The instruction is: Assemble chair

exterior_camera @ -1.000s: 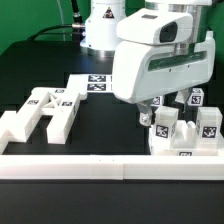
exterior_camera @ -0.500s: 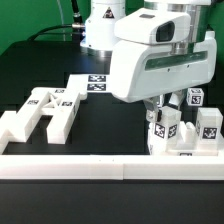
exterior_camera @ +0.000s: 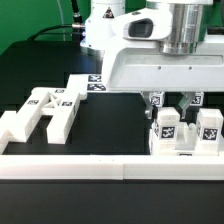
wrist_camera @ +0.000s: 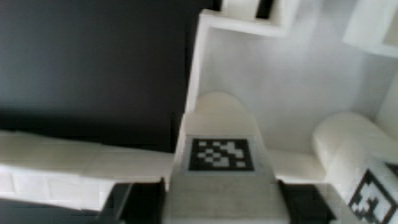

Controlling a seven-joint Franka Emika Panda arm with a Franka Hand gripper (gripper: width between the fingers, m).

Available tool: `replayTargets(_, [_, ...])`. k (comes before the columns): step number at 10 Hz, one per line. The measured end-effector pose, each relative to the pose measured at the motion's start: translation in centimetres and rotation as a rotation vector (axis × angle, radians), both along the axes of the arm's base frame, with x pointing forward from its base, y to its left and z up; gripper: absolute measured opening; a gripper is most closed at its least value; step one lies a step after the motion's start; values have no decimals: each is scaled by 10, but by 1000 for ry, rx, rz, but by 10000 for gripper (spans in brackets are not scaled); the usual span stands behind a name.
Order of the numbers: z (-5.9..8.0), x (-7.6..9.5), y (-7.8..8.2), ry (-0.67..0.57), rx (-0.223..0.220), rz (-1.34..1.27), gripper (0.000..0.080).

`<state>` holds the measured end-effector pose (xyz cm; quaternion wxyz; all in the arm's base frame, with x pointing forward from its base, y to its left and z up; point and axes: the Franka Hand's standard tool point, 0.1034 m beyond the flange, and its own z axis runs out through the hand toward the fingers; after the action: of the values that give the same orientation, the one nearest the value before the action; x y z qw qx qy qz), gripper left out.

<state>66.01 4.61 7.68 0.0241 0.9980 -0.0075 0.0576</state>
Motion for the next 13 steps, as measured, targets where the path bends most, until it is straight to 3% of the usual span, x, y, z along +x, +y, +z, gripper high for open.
replayTargets(6, [0,-3,-6,-7,32,-408,294])
replayTargets(10, [0,-4,-6,-5,29,-420,296])
replayTargets(12, [5,-2,-2,-8,22,-346,609])
replayTargets(13, [9,-2,0,-12,20,-295,637])
